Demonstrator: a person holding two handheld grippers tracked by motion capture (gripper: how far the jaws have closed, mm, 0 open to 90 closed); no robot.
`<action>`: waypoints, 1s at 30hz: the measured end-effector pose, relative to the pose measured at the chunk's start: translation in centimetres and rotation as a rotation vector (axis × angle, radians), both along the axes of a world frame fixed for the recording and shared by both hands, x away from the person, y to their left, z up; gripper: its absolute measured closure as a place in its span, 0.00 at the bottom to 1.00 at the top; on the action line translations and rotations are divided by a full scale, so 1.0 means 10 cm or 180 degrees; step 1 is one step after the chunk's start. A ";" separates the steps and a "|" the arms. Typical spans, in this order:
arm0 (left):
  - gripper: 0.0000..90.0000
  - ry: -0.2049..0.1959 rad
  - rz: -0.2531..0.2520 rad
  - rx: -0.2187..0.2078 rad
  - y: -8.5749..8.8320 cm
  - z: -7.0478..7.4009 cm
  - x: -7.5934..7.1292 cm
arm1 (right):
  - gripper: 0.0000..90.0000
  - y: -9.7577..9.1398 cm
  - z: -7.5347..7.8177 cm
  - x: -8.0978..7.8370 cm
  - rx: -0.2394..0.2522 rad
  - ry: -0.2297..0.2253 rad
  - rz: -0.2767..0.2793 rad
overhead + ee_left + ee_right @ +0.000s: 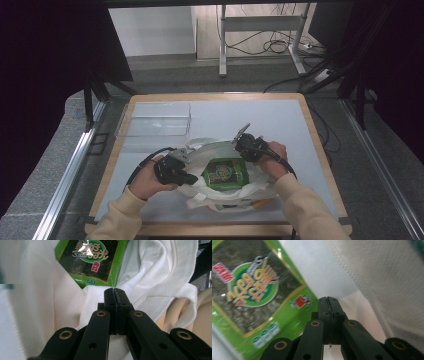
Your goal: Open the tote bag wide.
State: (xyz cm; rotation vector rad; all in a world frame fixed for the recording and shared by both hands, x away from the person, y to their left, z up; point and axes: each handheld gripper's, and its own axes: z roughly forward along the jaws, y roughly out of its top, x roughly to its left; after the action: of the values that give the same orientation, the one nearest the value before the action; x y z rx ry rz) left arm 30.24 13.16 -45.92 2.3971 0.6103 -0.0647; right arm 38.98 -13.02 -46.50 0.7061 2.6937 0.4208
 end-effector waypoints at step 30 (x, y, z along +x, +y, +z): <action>1.00 -0.0009 0.0032 -0.0008 0.01 0.00 -0.03 | 0.99 -0.12 0.09 0.25 0.0387 -0.0105 -0.0213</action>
State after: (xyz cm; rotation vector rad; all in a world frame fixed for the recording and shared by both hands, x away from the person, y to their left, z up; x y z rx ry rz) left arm 29.96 13.23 -45.90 2.3913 0.6208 -0.0577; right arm 41.45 -14.26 -45.64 0.8131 2.6227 0.5782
